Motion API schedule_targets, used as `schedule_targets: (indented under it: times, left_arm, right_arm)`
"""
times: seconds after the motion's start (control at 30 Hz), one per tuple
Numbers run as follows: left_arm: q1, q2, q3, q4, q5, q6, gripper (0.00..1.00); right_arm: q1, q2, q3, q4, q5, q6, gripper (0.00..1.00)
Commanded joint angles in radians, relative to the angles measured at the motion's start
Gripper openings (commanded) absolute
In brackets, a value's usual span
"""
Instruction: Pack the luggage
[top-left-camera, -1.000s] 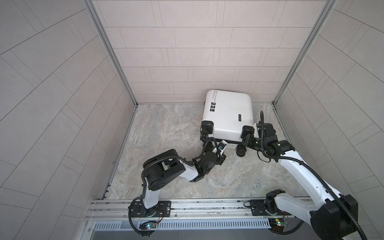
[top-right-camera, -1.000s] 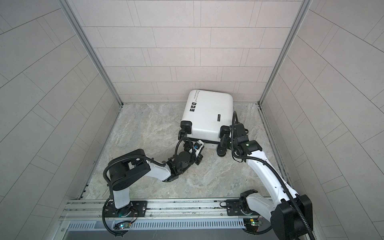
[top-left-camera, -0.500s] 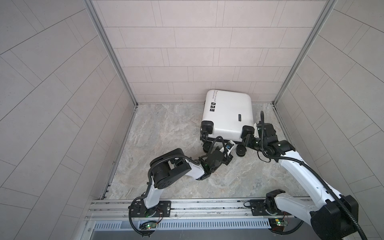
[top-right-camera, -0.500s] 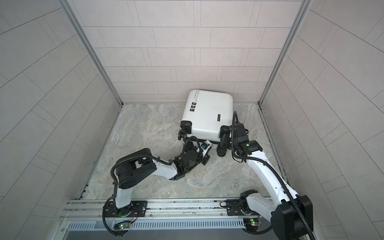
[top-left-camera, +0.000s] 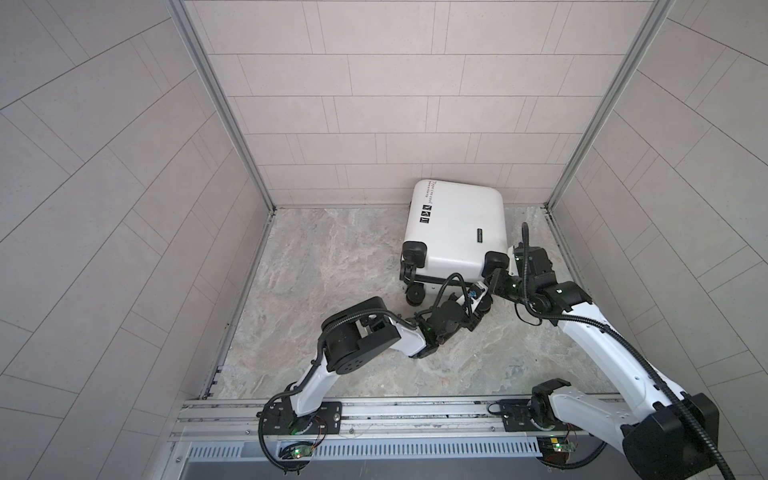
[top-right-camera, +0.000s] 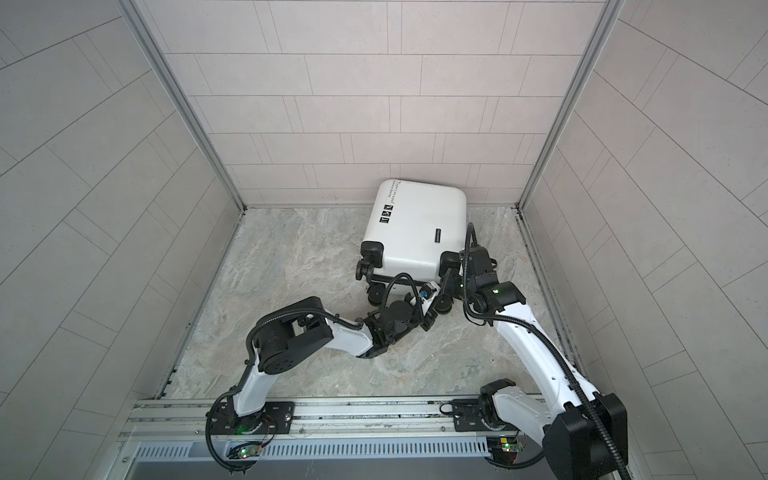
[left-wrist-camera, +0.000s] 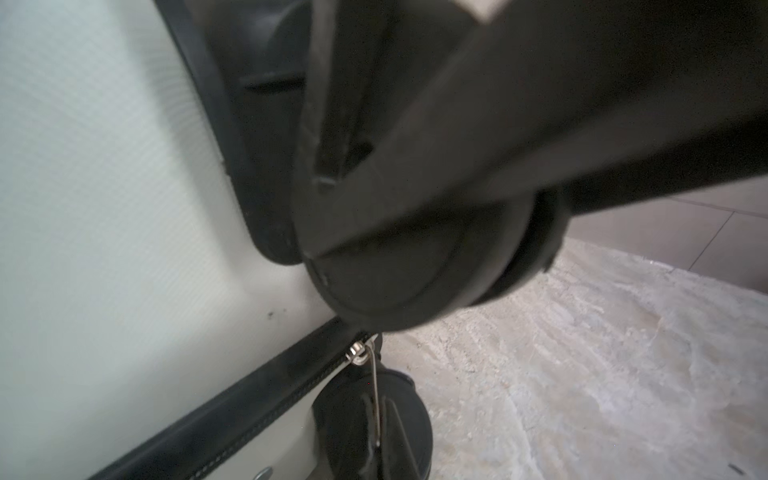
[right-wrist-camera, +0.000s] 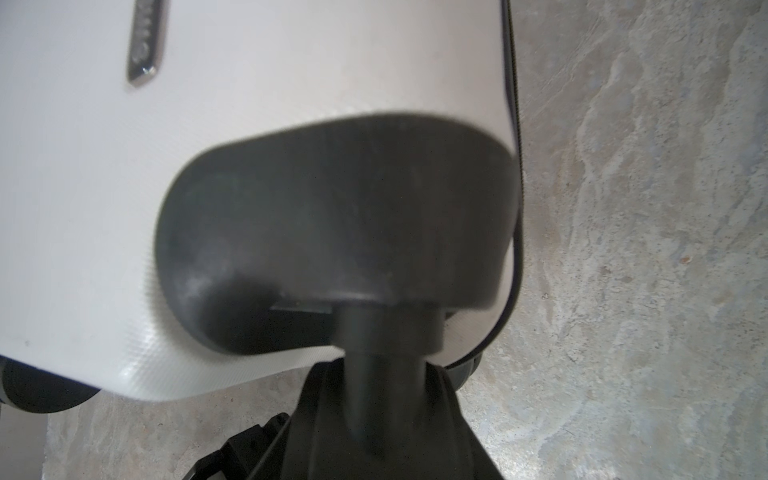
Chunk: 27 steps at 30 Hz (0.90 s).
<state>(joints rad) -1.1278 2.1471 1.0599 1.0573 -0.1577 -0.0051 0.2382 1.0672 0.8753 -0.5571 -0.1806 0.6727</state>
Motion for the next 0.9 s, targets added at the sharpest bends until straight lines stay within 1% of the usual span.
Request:
schedule_targets:
  times: [0.0,0.17,0.4,0.53,0.63,0.67,0.73,0.8,0.83,0.87]
  left_arm:
    - [-0.064,0.044,0.065,0.082,0.096,0.005,0.00]
    - [-0.085,0.123,0.136,0.155,0.052,-0.019,0.00]
    - [-0.127,0.215,0.220,0.272,-0.041,-0.050,0.00]
    - [-0.149,0.238,0.272,0.273,-0.050,-0.065,0.00]
    - [-0.152,0.230,0.259,0.274,-0.054,-0.066,0.00]
    - [-0.152,0.221,0.244,0.275,-0.065,-0.065,0.05]
    - [-0.152,0.193,0.193,0.276,-0.094,-0.060,0.27]
    - [-0.155,0.159,0.138,0.275,-0.123,-0.047,0.47]
    - [-0.158,0.140,0.100,0.275,-0.145,-0.033,0.55]
    - [-0.163,0.119,0.066,0.274,-0.163,-0.020,0.59]
  right_arm:
    - [0.032,-0.027,-0.003,-0.032,-0.086,-0.014,0.00]
    - [0.033,-0.023,0.003,-0.043,-0.093,-0.015,0.00]
    - [0.033,-0.030,0.009,-0.062,-0.092,-0.017,0.00]
    - [0.033,-0.031,0.003,-0.058,-0.094,-0.012,0.00]
    - [0.034,-0.035,0.001,-0.061,-0.084,-0.011,0.00]
    - [0.033,-0.036,0.002,-0.065,-0.079,-0.013,0.00]
    - [0.033,-0.043,0.003,-0.076,-0.061,-0.016,0.00]
    - [0.032,-0.047,0.005,-0.083,-0.046,-0.022,0.00]
    - [0.030,-0.050,0.005,-0.087,-0.038,-0.025,0.00]
    - [0.027,-0.054,0.005,-0.089,-0.033,-0.027,0.00]
